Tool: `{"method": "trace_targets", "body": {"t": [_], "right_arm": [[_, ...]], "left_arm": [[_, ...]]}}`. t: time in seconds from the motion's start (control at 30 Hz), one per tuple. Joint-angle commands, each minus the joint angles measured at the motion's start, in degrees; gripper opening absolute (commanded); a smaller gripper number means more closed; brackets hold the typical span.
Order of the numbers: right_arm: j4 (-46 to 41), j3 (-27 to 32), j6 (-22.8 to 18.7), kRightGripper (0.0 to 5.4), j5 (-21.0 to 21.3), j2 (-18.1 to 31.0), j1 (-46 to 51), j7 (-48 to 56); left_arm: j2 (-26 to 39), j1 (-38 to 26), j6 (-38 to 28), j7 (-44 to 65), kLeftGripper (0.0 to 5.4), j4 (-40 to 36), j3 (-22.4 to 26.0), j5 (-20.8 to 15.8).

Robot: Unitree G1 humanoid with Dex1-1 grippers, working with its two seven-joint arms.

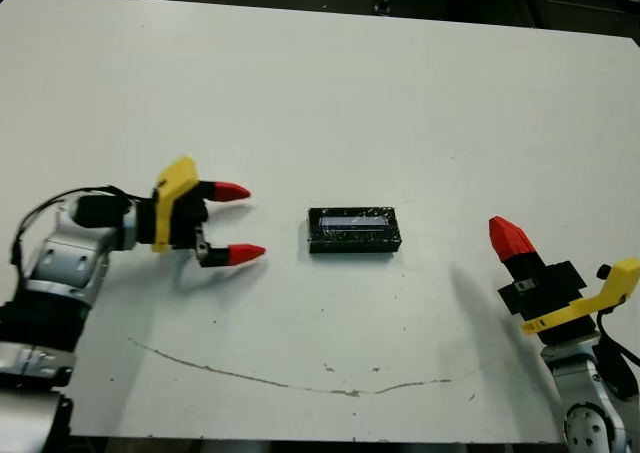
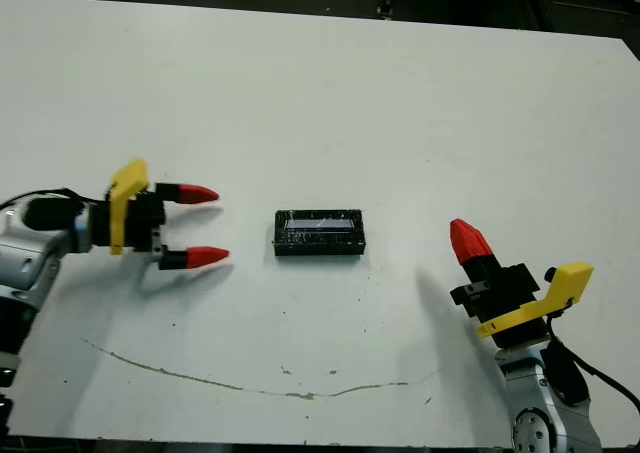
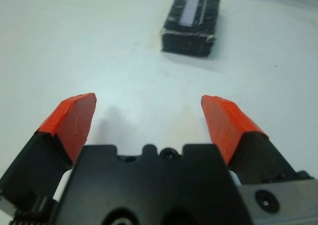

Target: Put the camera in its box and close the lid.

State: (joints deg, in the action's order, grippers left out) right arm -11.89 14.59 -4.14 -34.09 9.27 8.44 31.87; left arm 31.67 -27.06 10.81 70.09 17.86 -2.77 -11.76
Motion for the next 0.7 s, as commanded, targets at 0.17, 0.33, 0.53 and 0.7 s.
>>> {"method": "trace_targets", "body": {"t": [0.17, 0.33, 0.53, 0.7], "right_arm": [[-0.3, 0.2, -0.7, 0.0, 0.1, 1.0, 0.6, -0.5], [-0.5, -0.2, -0.9, 0.0, -0.2, 0.7, 0.5, -0.4], [-1.7, -1.7, -0.5, 0.0, 1.1, -1.0, 0.1, -3.1], [-1.8, -3.4, 1.0, 0.0, 2.8, -2.8, -0.8, -5.1]], "left_arm": [[-3.9, 4.2, 8.3, -12.3, 5.31, -9.9, 8.4, -8.6], [-15.5, 12.6, 10.5, -31.6, 4.7, -27.3, 12.9, -14.5], [-25.5, 21.9, 0.2, -39.4, 3.72, -35.4, 11.1, -14.8], [-31.3, 28.4, -11.5, -44.0, 2.99, -36.0, 7.8, -9.9]]}}
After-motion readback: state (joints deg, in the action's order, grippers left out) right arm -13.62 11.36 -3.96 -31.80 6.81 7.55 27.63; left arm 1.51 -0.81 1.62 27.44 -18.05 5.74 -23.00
